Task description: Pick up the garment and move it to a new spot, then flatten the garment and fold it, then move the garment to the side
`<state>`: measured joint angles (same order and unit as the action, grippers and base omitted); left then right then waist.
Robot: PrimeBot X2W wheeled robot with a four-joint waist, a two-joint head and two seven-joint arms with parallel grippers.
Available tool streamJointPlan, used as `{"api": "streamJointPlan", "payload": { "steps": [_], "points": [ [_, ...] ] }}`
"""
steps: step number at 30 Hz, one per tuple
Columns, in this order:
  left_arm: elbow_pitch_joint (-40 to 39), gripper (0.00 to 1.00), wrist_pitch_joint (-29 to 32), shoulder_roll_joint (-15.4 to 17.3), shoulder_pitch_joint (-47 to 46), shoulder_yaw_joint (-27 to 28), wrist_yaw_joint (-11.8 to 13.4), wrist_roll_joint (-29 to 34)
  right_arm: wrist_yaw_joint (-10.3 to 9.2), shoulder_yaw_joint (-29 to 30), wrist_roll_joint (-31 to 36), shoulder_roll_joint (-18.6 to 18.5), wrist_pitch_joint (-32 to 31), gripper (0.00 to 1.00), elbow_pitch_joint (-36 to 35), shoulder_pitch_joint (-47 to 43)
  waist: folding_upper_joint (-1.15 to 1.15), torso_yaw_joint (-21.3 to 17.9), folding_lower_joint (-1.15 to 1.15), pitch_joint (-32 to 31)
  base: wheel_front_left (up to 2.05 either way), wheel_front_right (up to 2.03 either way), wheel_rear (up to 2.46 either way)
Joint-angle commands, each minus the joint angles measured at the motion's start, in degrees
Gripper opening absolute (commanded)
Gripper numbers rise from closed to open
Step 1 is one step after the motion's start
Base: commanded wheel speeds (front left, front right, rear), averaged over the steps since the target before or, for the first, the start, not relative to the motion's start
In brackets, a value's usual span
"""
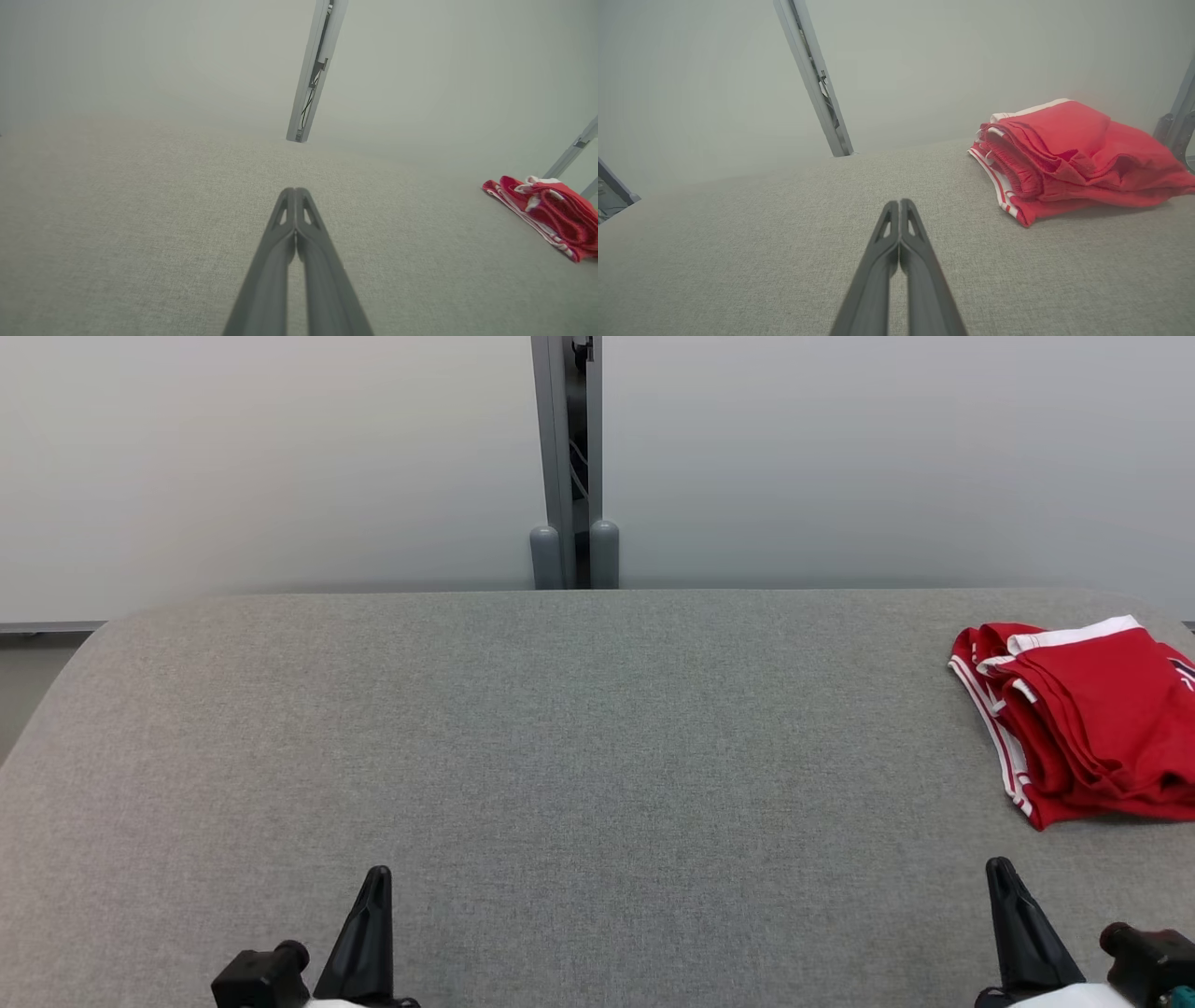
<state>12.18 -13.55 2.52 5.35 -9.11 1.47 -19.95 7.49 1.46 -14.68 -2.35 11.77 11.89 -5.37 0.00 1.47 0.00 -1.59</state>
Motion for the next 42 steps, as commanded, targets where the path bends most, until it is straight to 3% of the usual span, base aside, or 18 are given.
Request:
{"api": "streamJointPlan", "payload": {
  "steps": [1,21,42],
  "points": [
    [-0.46,0.00,0.25,0.10,-2.32,0.37,-0.48,-2.44,0.01,0.82,-2.46,-0.41,-0.74,0.00,-0.54,1.98,0.00,-0.01,0.00,0.02,0.00,0.00,0.00],
    [3.62,0.00,3.03,0.19,-8.38,1.08,-2.87,-21.63,0.01,5.85,-21.11,-0.50,-7.98,0.00,2.25,6.87,0.00,-0.26,0.00,0.33,0.00,0.00,0.00],
    [6.24,0.00,5.38,0.27,-13.02,1.71,-4.72,-37.61,0.01,10.08,-36.75,-0.64,-14.04,0.00,4.60,10.97,0.00,-0.53,0.00,0.67,0.00,0.00,0.00]
  ]
}}
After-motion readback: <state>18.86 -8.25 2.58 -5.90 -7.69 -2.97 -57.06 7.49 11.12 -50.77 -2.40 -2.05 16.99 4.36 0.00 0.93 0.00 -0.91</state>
